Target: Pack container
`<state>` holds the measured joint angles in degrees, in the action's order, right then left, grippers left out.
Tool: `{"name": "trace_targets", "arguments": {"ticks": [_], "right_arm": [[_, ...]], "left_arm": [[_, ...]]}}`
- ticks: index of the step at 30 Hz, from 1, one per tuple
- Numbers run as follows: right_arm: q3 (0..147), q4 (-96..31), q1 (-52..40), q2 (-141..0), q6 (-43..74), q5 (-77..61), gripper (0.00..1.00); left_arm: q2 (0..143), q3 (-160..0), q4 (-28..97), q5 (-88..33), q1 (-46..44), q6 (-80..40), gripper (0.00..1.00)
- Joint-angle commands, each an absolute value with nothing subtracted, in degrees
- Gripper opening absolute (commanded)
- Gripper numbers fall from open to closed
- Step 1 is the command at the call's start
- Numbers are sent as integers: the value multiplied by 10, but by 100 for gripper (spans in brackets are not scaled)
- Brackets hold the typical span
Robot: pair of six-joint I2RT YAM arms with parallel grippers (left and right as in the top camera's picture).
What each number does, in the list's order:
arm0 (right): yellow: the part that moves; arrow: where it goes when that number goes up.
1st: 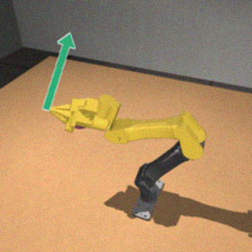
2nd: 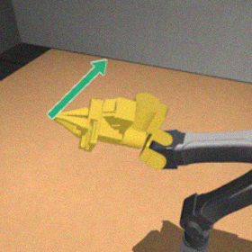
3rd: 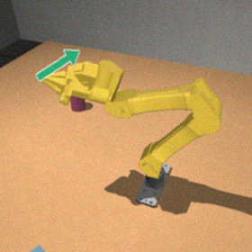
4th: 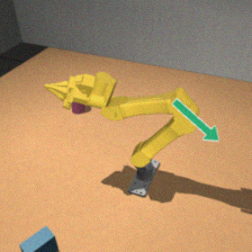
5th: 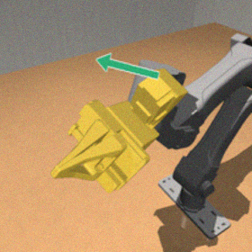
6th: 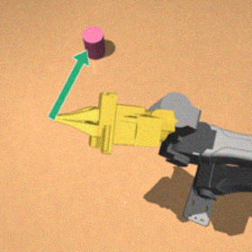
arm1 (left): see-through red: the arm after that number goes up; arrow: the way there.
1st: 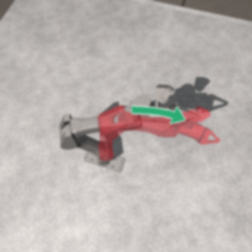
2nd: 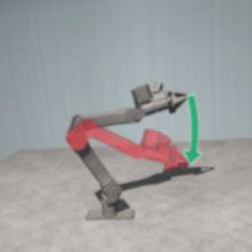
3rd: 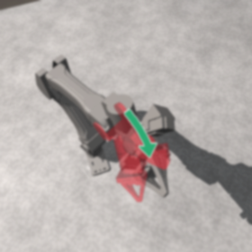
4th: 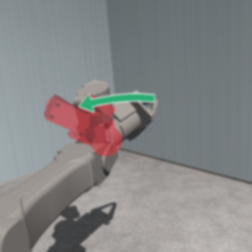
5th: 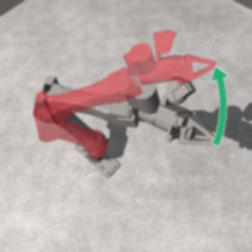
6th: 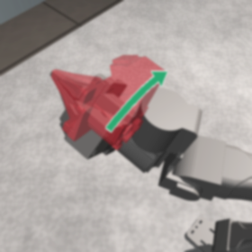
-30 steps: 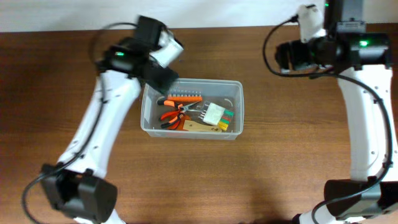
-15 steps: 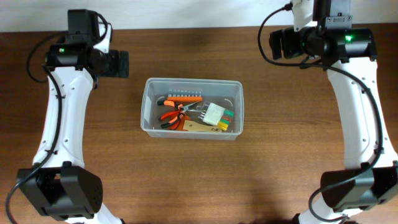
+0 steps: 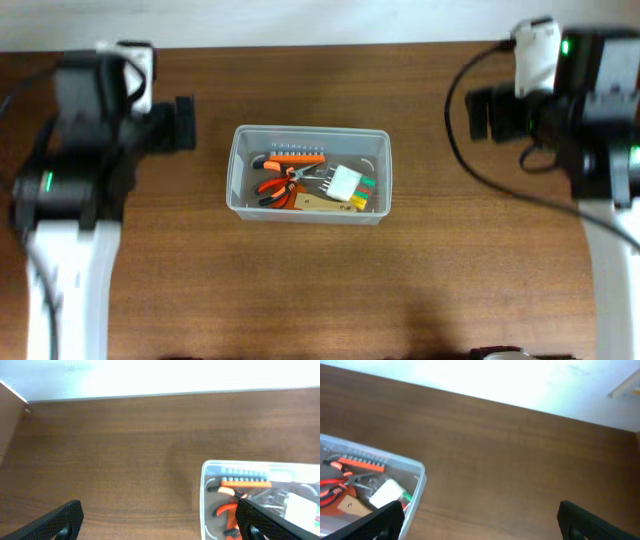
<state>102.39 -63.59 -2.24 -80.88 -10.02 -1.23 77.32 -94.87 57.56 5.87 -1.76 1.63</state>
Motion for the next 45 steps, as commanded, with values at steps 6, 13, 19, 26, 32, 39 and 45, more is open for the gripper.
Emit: {"name": "trace_targets", "arguments": {"ticks": [6, 13, 19, 26, 32, 39, 45], "right_arm": [[707, -560, -22, -577, -50, 18, 98], [542, -560, -22, -418, -40, 39, 98], [509, -572, -22, -409, -40, 39, 98], [509, -572, -22, -428, -40, 39, 99], [509, -572, -22, -452, -40, 39, 99], [509, -572, -22, -482, -40, 39, 98], [504, -568, -22, -379, -40, 23, 98]], "left_arm": [[508, -632, 460, 59, -27, 9, 99], [310, -454, 411, 58, -32, 9, 99], [276, -437, 427, 58, -32, 9, 99], [276, -437, 435, 58, -32, 9, 99], [276, -437, 453, 58, -32, 9, 99], [276, -437, 462, 58, -32, 9, 99], [276, -437, 462, 58, -32, 9, 99]]}}
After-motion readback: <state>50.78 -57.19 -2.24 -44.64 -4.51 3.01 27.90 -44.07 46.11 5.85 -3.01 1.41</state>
